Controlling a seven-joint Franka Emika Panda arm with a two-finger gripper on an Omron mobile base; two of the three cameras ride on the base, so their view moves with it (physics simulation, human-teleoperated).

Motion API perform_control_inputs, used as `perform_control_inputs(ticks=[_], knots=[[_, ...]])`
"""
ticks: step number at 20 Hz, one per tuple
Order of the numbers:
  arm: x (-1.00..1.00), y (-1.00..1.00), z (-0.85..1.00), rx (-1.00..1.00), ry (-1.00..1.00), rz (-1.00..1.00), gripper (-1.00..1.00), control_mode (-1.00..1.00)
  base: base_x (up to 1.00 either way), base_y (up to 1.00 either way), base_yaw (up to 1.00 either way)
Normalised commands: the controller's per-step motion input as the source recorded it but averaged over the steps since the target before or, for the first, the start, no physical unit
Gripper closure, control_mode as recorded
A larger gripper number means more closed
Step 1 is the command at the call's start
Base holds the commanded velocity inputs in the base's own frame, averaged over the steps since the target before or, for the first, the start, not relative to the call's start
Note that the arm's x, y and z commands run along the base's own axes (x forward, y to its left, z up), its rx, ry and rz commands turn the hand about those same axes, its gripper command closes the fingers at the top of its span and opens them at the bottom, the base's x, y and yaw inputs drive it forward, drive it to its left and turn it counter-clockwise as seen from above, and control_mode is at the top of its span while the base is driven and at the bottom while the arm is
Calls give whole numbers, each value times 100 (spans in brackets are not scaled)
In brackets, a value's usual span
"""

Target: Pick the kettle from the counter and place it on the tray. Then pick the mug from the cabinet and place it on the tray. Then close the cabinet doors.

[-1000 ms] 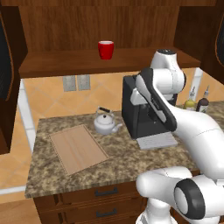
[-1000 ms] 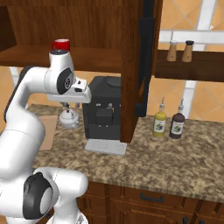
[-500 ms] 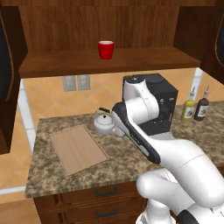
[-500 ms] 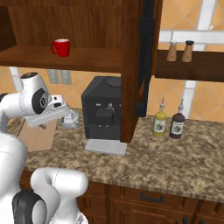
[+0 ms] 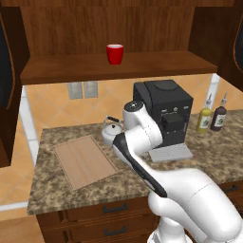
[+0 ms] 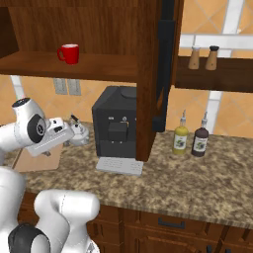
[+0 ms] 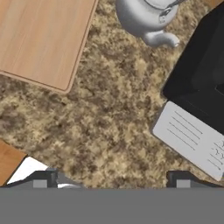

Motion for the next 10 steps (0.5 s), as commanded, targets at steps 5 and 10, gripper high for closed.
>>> perform_control_inputs(ticks=[5, 10], knots=[[83, 30, 19, -1, -8, 5, -100, -100, 0, 0, 0], [91, 25, 5, 0, 2, 0, -100, -100, 0, 0, 0]])
